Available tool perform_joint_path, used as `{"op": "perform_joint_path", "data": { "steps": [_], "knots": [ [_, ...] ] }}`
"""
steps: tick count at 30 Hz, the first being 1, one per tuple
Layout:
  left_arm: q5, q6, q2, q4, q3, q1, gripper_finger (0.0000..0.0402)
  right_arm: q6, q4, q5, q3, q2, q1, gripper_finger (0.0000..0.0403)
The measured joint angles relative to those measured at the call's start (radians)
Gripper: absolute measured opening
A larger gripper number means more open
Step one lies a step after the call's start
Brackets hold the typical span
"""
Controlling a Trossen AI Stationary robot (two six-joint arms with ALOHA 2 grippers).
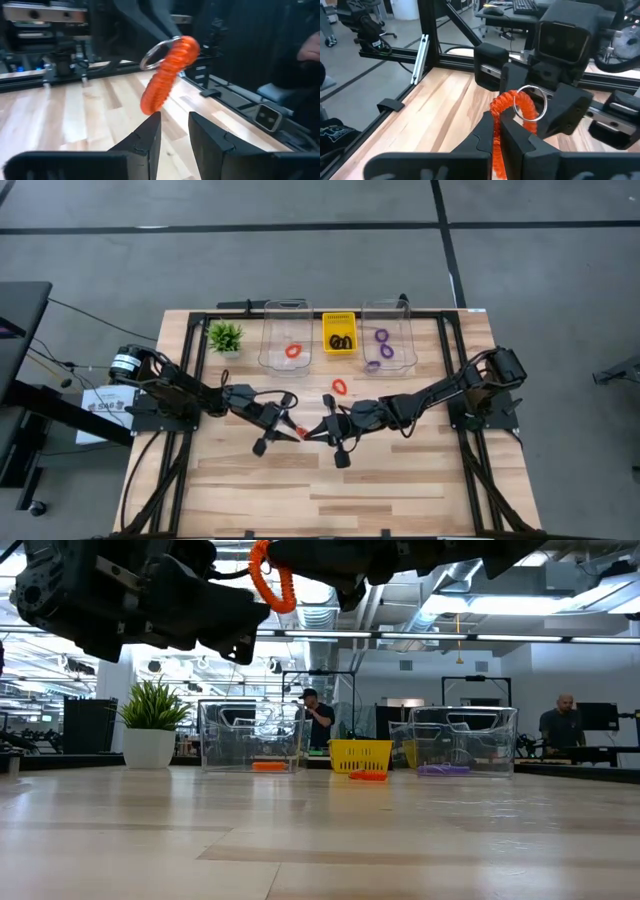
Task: Sort spring keychains
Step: Put the right orange spring keychain into the left transparent bin
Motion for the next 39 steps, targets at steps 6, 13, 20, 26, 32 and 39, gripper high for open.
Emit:
{"op": "perform_joint_path", "data": {
  "steps": [6, 13, 20, 26, 32, 39],
  "knots": [
    [-0.031, 0.0, 0.0, 0.013, 0.0, 0.0, 0.0097, 0.001, 0.0, 0.0, 0.0, 0.0, 0.0, 0.0008],
    [-0.068, 0.0, 0.0, 0.014, 0.0, 0.0, 0.0097, 0.001, 0.0, -0.001, 0.0, 0.0, 0.0, 0.0008],
    [-0.102, 0.0, 0.0, -0.008, 0.0, 0.001, 0.0097, 0.003, 0.0, -0.001, 0.0, 0.0, 0.001, 0.0008],
    [-0.101, -0.003, 0.0, -0.007, 0.0, 0.001, 0.0097, 0.003, -0.007, -0.001, 0.0, 0.0, 0.001, 0.0008],
    [-0.074, -0.012, 0.0, 0.016, 0.0, -0.006, 0.0097, 0.004, -0.015, -0.001, 0.0, 0.001, 0.0, 0.0008],
    [-0.072, -0.011, 0.0, 0.047, 0.0, -0.021, 0.0097, 0.004, -0.015, -0.001, 0.0, 0.001, 0.0, 0.0008]
  ]
}}
